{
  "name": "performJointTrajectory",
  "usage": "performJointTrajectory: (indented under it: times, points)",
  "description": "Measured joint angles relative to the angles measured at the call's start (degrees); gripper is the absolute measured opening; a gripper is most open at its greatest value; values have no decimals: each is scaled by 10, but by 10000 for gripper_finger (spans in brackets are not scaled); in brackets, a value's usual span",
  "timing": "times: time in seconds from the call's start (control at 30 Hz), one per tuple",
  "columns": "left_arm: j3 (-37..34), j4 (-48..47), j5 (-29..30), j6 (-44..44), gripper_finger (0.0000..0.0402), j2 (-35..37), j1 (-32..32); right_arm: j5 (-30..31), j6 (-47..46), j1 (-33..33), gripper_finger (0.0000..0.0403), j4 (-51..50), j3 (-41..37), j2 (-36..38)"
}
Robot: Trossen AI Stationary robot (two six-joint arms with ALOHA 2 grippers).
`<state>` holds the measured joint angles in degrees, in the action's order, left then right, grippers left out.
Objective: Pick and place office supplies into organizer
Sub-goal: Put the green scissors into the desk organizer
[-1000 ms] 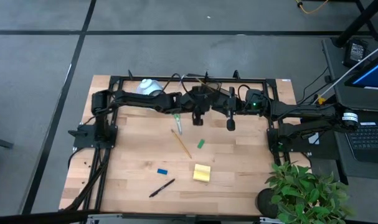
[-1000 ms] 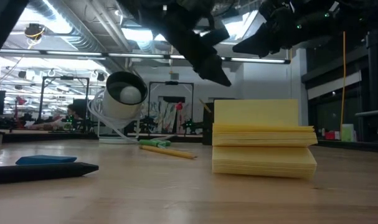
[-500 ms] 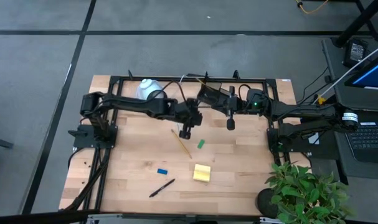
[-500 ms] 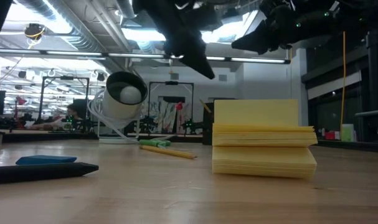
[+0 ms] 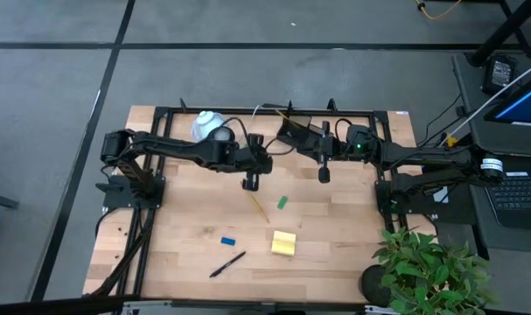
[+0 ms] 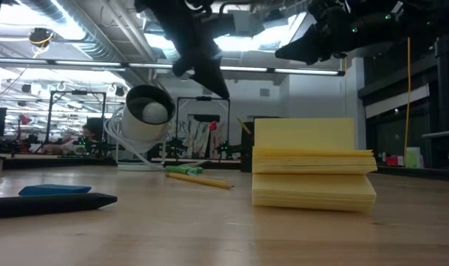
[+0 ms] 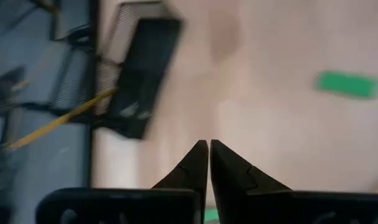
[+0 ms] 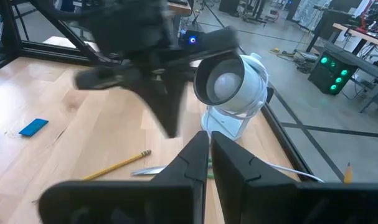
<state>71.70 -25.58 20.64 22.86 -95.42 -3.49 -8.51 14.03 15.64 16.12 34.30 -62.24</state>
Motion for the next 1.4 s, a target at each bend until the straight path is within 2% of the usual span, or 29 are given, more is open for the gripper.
performJointTrajectory:
  times: [0.33,0.53,0.77,1.0,1.17,1.4]
  points:
    - [0,-4,11,63,89,0,-64,-22,4,0,26,-10,0,0]
    - [6,-20,-48,77,121,0,-123,-22,15,0,26,-10,0,0]
    - [58,-64,-68,115,125,-37,-168,-22,15,0,26,-11,0,0]
    - [133,-138,-97,150,125,-111,-179,-22,15,6,26,-20,0,0]
    - [167,-206,-90,188,125,-156,-180,-22,15,10,26,-30,0,0]
    - [175,-210,-64,247,125,-197,-180,-22,15,10,26,-40,0,0]
